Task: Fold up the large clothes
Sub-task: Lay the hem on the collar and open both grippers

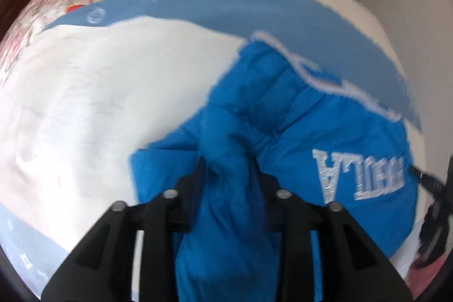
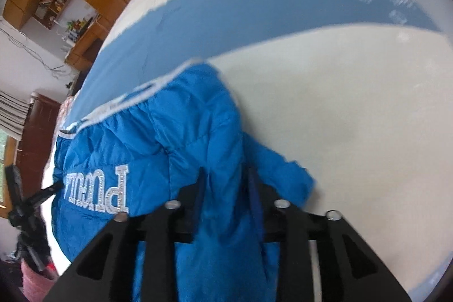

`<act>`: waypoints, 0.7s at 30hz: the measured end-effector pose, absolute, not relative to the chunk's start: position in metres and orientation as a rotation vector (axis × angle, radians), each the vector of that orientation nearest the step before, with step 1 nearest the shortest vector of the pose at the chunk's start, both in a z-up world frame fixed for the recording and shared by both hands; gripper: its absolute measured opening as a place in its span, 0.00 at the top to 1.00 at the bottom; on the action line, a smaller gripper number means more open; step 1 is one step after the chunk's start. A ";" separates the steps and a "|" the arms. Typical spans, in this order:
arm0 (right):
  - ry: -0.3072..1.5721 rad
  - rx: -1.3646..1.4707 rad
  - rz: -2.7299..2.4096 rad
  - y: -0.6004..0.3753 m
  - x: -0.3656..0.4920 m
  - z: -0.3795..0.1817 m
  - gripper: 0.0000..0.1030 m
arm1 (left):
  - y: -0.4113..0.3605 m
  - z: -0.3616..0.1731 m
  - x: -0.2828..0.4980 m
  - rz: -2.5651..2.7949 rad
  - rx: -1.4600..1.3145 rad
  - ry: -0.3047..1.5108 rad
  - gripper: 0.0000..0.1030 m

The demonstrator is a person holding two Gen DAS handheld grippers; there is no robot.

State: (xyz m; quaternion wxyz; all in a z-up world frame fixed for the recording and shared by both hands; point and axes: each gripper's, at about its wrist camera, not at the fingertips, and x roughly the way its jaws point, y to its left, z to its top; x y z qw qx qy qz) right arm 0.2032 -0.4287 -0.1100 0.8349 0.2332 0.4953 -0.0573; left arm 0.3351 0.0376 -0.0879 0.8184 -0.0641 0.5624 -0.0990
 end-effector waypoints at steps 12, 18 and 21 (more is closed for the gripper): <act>0.934 0.384 0.007 -0.329 0.181 -0.088 0.69 | -0.046 -0.066 0.255 -0.316 0.004 1.035 0.65; 0.948 0.338 -0.011 -0.307 0.181 -0.111 0.70 | -0.068 -0.101 0.248 -0.330 0.062 1.060 0.65; 0.934 0.306 -0.021 -0.306 0.178 -0.126 0.71 | -0.065 -0.112 0.245 -0.343 0.087 1.049 0.64</act>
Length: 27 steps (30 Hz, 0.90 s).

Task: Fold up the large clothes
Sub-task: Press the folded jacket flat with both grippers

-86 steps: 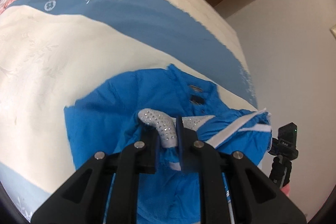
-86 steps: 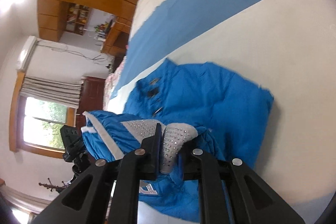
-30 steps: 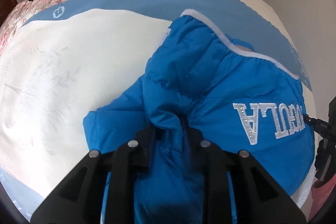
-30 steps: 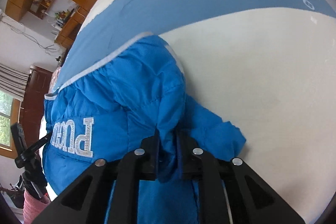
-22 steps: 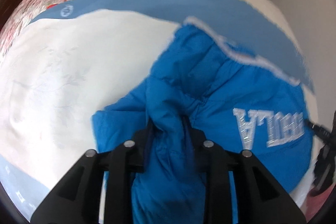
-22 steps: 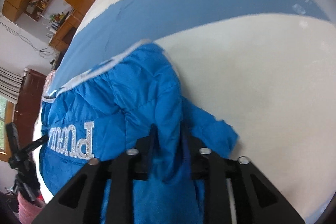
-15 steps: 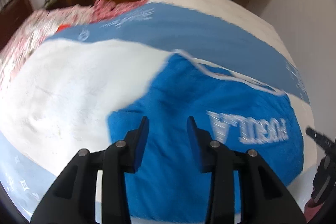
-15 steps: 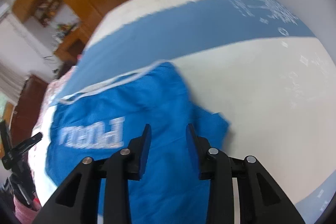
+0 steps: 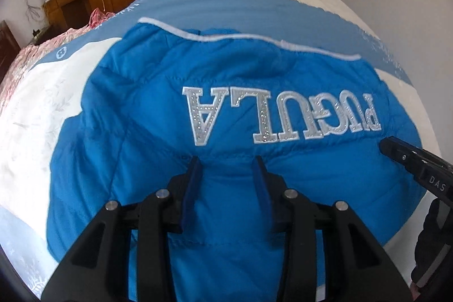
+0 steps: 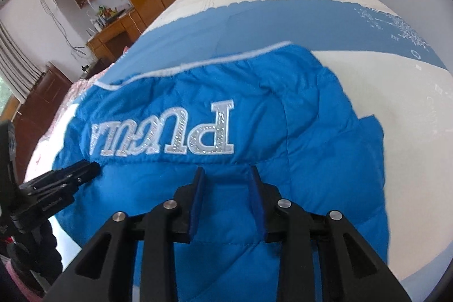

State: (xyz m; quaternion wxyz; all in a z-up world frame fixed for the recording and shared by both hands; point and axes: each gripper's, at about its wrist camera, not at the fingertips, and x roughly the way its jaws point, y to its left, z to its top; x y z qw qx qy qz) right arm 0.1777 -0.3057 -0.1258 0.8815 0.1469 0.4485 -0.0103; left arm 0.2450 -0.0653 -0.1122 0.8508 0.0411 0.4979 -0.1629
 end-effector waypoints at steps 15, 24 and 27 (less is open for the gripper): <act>0.814 0.317 -0.021 -0.300 0.155 -0.121 0.71 | -0.056 -0.108 0.237 -0.344 -0.022 1.033 0.63; 0.830 0.249 -0.023 -0.282 0.142 -0.145 0.73 | -0.057 -0.127 0.213 -0.340 0.036 0.999 0.63; 0.829 0.216 -0.036 -0.279 0.145 -0.151 0.73 | -0.057 -0.136 0.214 -0.351 0.038 0.994 0.62</act>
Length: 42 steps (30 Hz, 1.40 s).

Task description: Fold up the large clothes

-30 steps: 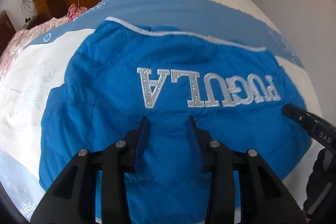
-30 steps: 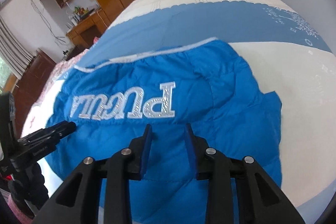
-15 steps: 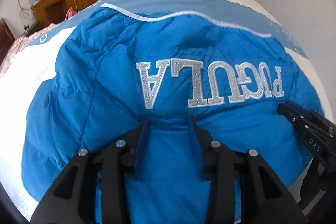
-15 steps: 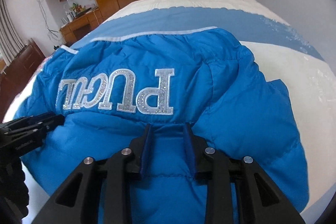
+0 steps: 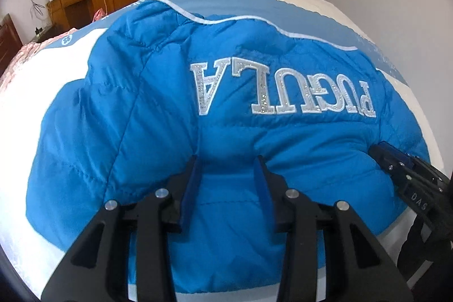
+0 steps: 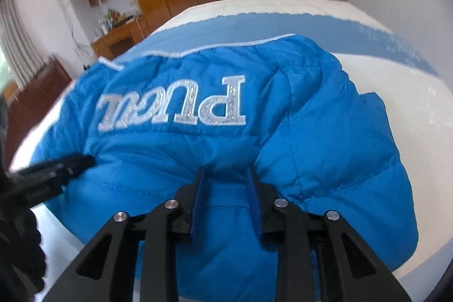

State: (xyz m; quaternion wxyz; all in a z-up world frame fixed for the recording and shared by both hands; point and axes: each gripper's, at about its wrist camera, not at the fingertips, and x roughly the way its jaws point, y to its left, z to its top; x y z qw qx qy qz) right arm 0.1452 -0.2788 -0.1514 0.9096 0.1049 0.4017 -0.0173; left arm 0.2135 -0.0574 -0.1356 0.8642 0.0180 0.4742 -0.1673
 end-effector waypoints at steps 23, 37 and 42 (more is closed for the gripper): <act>1.047 0.720 0.074 -0.452 0.153 -0.143 0.12 | 0.097 -0.122 0.282 -0.248 -0.289 1.168 0.18; 1.071 0.865 0.201 -0.452 0.181 -0.174 0.62 | 0.073 -0.144 0.314 -0.312 -0.463 1.218 0.68; 1.025 0.883 0.257 -0.449 0.159 -0.143 0.80 | 0.070 -0.116 0.302 -0.323 -0.447 1.173 0.85</act>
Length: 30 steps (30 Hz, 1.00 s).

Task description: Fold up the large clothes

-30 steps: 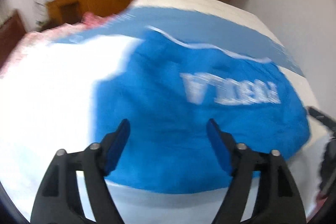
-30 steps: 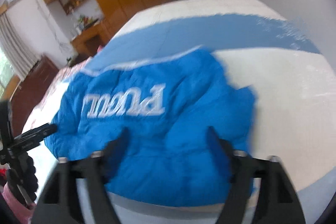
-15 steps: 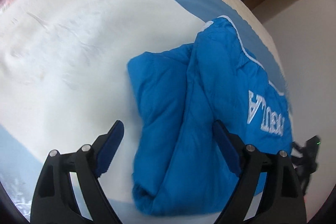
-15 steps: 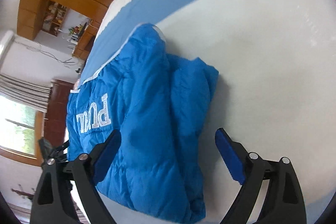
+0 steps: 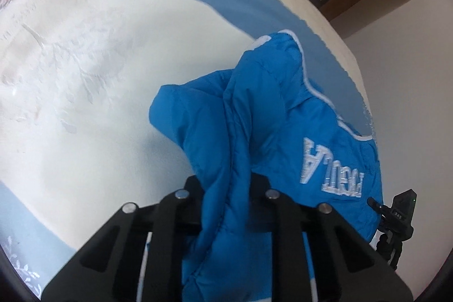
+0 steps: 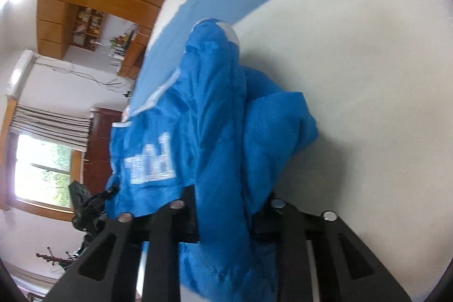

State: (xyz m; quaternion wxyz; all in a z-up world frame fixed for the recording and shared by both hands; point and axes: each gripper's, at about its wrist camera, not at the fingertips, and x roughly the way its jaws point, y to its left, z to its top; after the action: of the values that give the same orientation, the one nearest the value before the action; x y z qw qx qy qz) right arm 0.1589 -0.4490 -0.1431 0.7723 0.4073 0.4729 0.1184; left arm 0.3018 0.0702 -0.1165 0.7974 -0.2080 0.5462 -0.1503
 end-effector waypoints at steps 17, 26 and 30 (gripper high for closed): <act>1.065 0.774 0.340 -0.368 0.027 -0.084 0.81 | 0.132 -0.048 0.173 -0.391 -0.329 1.176 0.85; 1.137 0.792 0.204 -0.368 0.002 -0.133 0.80 | 0.146 -0.109 0.148 -0.287 -0.235 1.224 0.76; 1.128 0.829 0.185 -0.373 0.002 -0.166 0.75 | 0.139 -0.137 0.163 -0.270 -0.170 1.223 0.64</act>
State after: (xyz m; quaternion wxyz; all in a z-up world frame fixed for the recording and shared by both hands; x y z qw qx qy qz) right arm 0.0021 -0.3727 -0.1658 0.7610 0.3810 0.5181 0.0850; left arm 0.1626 0.1393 -0.1370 0.8070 -0.0793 0.5715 -0.1264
